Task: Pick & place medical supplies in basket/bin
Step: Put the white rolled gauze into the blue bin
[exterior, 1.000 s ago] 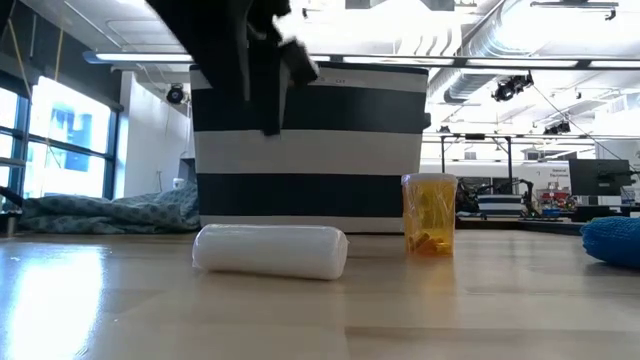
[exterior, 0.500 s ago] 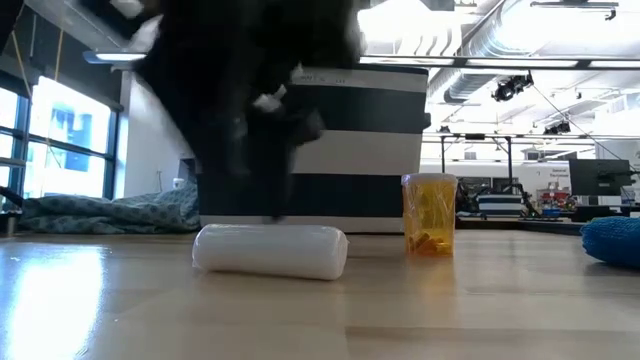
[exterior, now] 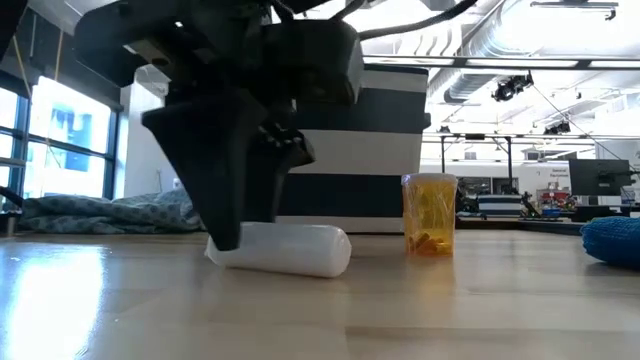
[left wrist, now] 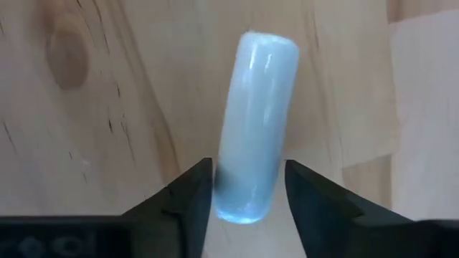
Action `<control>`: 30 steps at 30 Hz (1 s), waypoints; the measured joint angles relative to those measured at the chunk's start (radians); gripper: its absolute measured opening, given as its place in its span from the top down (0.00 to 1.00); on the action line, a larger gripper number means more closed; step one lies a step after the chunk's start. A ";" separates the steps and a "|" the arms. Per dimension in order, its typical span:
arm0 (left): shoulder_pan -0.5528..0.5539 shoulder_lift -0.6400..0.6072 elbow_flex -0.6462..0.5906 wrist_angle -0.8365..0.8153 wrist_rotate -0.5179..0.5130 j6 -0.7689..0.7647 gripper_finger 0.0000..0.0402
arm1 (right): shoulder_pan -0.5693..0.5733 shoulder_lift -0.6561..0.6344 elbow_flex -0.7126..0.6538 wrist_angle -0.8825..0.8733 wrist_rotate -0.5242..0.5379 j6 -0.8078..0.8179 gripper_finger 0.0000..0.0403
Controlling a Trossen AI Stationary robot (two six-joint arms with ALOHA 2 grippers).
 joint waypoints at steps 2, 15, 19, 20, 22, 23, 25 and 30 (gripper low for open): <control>0.000 0.000 0.000 0.001 0.002 0.001 0.54 | 0.000 0.000 0.000 0.000 0.000 0.000 0.48; 0.038 -0.002 0.088 -0.141 0.100 0.003 0.90 | 0.000 0.000 0.000 -0.001 -0.019 0.006 0.48; 0.093 -0.024 0.216 -0.327 0.112 0.072 0.90 | 0.001 -0.001 0.000 -0.001 -0.042 0.024 0.48; 0.107 -0.036 0.256 -0.349 0.109 0.103 0.90 | 0.001 -0.001 0.000 -0.001 -0.041 0.026 0.48; 0.134 -0.064 0.321 -0.417 0.096 0.166 0.89 | 0.000 -0.001 0.000 -0.001 -0.036 0.025 0.48; 0.149 -0.076 0.353 -0.453 0.079 0.193 0.89 | 0.000 -0.002 0.000 -0.002 -0.029 0.022 0.48; 0.181 -0.102 0.417 -0.486 0.039 0.243 0.88 | -0.009 -0.002 0.000 -0.004 -0.018 0.021 0.48; 0.302 -0.179 0.571 -0.574 0.004 0.372 0.89 | -0.048 -0.008 -0.001 -0.005 -0.031 0.026 0.48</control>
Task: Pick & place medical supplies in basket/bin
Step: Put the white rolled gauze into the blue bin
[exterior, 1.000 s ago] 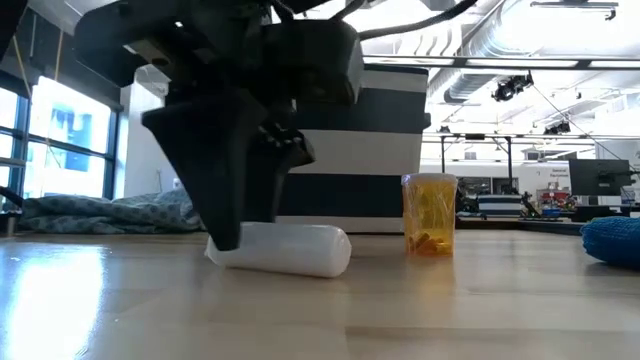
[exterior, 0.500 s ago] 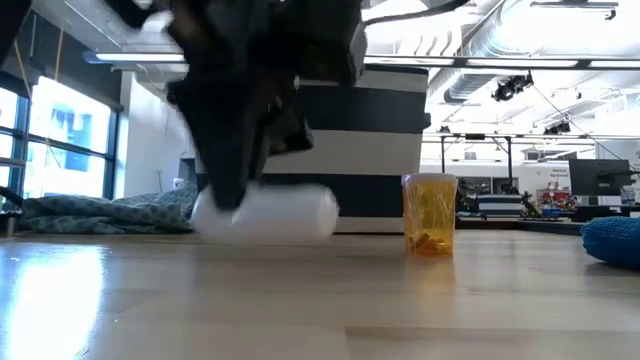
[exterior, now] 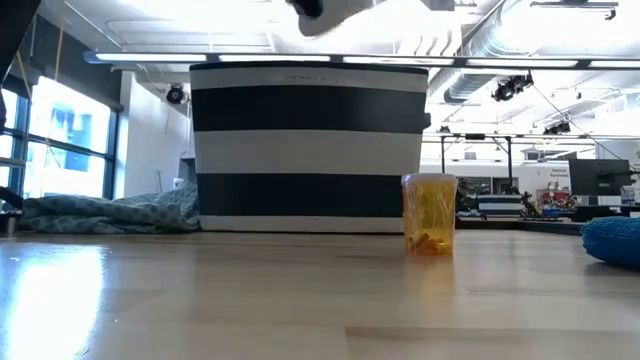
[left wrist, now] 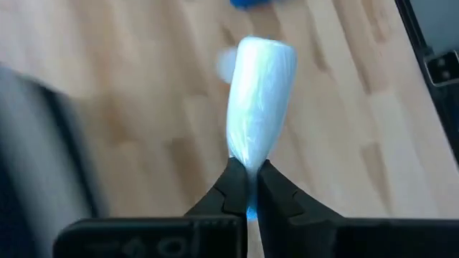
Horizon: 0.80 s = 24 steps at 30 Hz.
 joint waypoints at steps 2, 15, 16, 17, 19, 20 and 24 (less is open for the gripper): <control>0.057 -0.026 0.057 0.000 0.002 0.051 0.89 | -0.015 -0.009 0.000 -0.001 0.006 -0.004 0.48; 0.519 -0.056 0.177 0.142 0.055 0.270 0.89 | -0.315 -0.121 0.000 0.045 0.228 -0.260 0.48; 0.550 -0.046 0.163 0.159 0.058 0.274 0.89 | -0.349 -0.129 0.000 0.052 0.222 -0.283 0.48; 0.579 -0.031 0.146 0.174 0.058 0.277 0.89 | -0.380 -0.138 0.000 0.061 0.213 -0.301 0.48; 0.620 0.001 0.116 0.187 0.063 0.291 0.89 | -0.437 -0.153 0.000 0.083 0.194 -0.342 0.48; 0.634 0.016 0.102 0.182 0.066 0.300 0.89 | -0.463 -0.158 0.000 0.094 0.181 -0.362 0.48; 0.676 0.053 0.031 0.135 0.089 0.313 0.89 | -0.541 -0.167 0.000 0.112 0.155 -0.403 0.48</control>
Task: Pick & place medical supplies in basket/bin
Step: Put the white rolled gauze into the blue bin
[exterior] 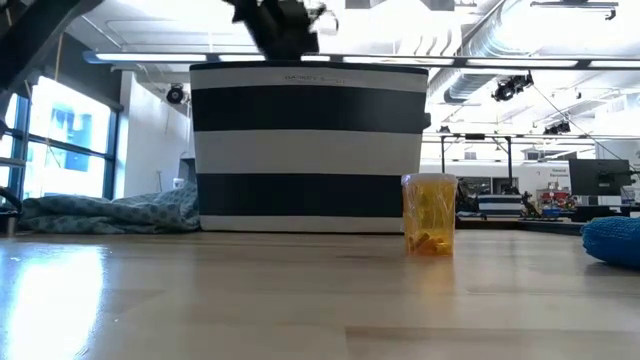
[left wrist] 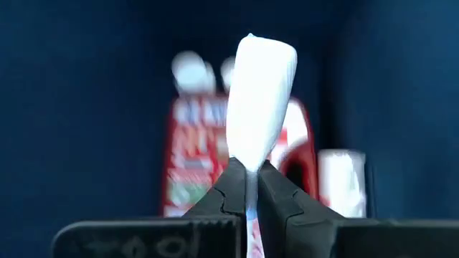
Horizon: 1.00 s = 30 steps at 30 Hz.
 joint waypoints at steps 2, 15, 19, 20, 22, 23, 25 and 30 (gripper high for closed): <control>0.007 0.019 -0.032 -0.045 0.021 0.000 0.89 | -0.027 0.001 0.000 0.000 -0.006 -0.001 0.48; -0.044 0.019 -0.235 -0.037 0.115 0.050 0.88 | -0.093 0.012 0.000 0.001 -0.112 -0.024 0.48; -0.046 0.019 -0.303 0.012 0.110 0.052 0.87 | -0.091 0.012 0.000 -0.001 -0.138 -0.025 0.48; -0.044 0.019 -0.310 0.010 0.109 0.052 0.86 | -0.090 0.012 0.000 -0.001 -0.153 -0.025 0.48; -0.044 0.019 -0.318 0.009 0.103 0.052 0.85 | -0.088 0.012 0.000 0.000 -0.182 -0.023 0.48; -0.044 0.019 -0.319 0.004 0.102 0.051 0.84 | -0.088 0.012 0.000 0.000 -0.193 -0.020 0.48; -0.044 0.019 -0.320 -0.004 0.102 0.037 0.83 | -0.083 0.012 0.000 0.000 -0.215 -0.019 0.48; -0.045 0.019 -0.320 -0.010 0.104 -0.008 0.79 | -0.056 0.012 0.000 0.001 -0.207 -0.019 0.48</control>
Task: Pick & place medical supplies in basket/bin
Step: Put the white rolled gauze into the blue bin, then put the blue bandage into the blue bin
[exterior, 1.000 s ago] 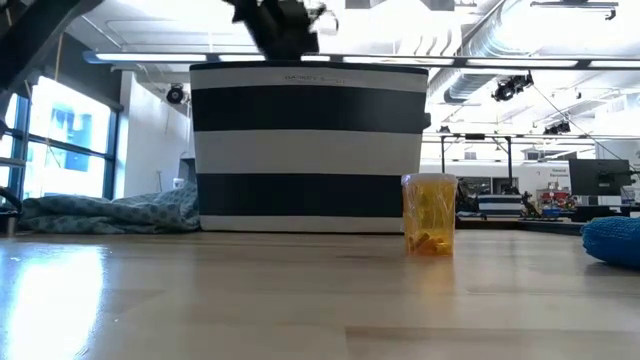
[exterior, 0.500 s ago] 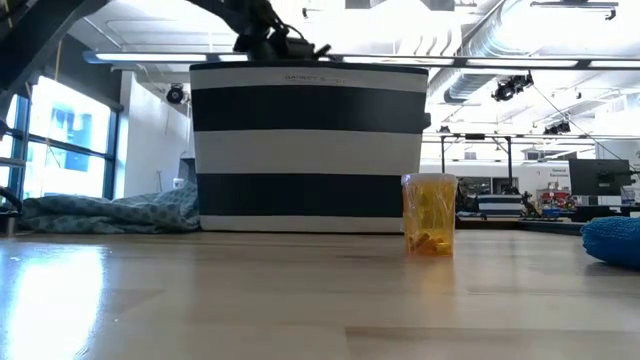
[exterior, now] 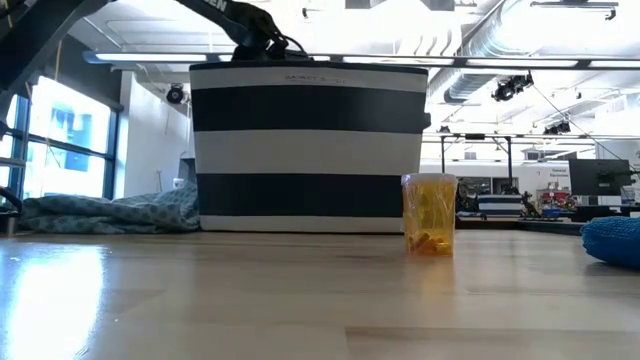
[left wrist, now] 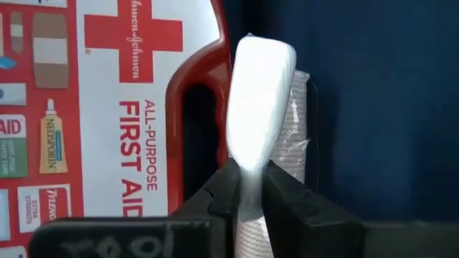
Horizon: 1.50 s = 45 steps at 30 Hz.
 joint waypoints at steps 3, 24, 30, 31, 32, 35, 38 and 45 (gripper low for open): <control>-0.009 0.000 0.000 -0.005 0.014 0.000 0.76 | 0.008 0.000 0.000 0.000 0.000 -0.004 0.48; -0.039 0.000 0.048 0.009 -0.112 -0.070 0.45 | 0.011 0.000 0.000 -0.024 -0.137 0.003 0.48; -0.039 -0.001 0.158 -0.045 -0.121 -0.084 0.41 | 0.012 0.000 0.000 -0.047 -0.261 0.003 0.48; -0.039 -0.001 0.182 -0.063 -0.122 -0.097 0.41 | 0.012 0.000 0.000 -0.053 -0.267 0.003 0.48; -0.039 -0.001 0.206 -0.078 -0.123 -0.106 0.41 | 0.012 0.000 0.000 -0.058 -0.267 0.004 0.48; -0.039 -0.001 0.283 -0.143 -0.124 -0.128 0.42 | 0.012 0.000 0.001 -0.119 -0.262 0.056 0.48; -0.039 -0.001 0.378 -0.211 -0.125 -0.158 0.43 | 0.011 0.010 0.001 -0.235 -0.254 0.133 0.48; -0.039 -0.004 0.588 -0.288 -0.124 -0.292 0.47 | 0.012 0.062 0.001 -0.415 -0.397 0.243 0.48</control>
